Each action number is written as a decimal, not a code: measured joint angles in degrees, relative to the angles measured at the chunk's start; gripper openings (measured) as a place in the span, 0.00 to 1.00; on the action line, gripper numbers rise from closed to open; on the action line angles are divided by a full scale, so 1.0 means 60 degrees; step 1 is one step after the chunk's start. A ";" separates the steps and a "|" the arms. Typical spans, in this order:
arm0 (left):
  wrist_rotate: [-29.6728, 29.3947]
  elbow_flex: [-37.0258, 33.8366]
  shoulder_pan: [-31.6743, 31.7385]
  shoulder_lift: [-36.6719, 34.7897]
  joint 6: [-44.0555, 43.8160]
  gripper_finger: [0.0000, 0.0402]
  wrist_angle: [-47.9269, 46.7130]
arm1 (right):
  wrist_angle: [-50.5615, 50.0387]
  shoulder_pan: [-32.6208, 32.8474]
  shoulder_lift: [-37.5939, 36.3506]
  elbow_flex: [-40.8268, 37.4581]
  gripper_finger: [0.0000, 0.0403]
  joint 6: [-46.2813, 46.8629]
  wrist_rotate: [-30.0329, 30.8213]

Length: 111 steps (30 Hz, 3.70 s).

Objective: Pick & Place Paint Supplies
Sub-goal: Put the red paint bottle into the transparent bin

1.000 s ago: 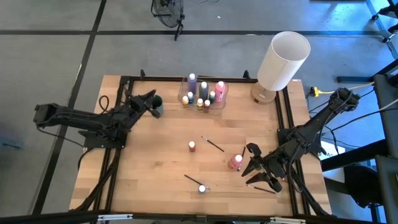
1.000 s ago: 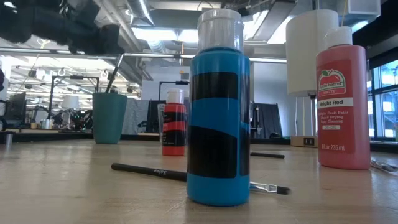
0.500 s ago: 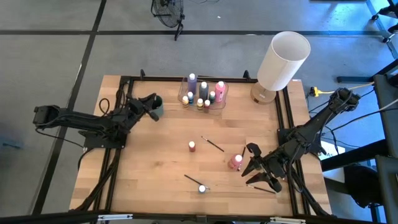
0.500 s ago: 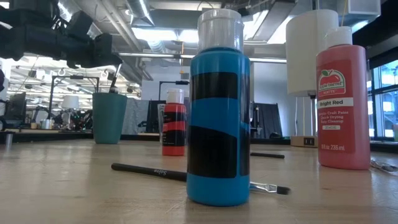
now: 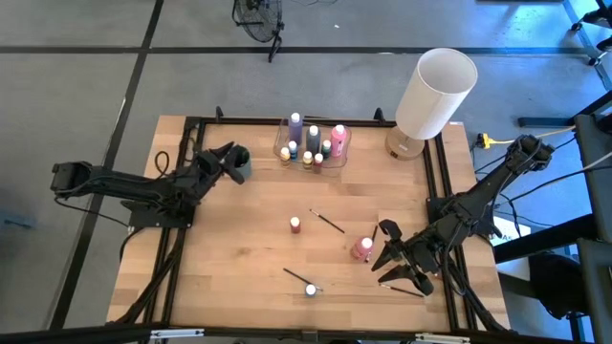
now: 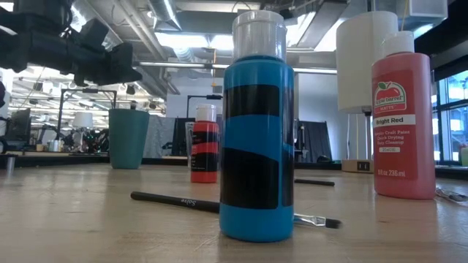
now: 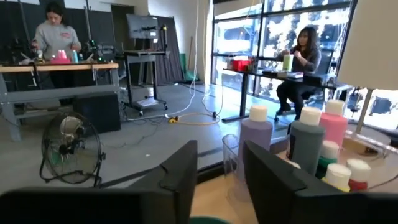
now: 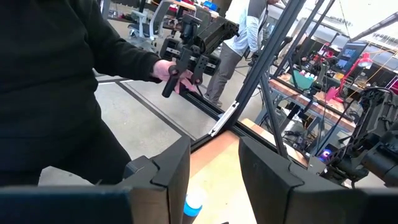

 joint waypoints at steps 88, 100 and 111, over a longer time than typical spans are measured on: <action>1.0265 1.1613 -0.1687 0.9004 0.0516 0.74 -1.2599 | -0.0291 0.0004 0.0000 -0.0004 0.35 0.0317 0.0011; 0.9774 1.1613 -0.1689 0.9122 -0.0390 0.74 -1.2542 | -0.0288 -0.0011 0.0004 -0.0004 0.35 0.0317 0.0018; 0.8424 1.1613 -0.1713 0.9124 -0.0914 0.74 -1.3112 | -0.0361 -0.0015 0.0004 -0.0004 0.35 0.0317 0.0018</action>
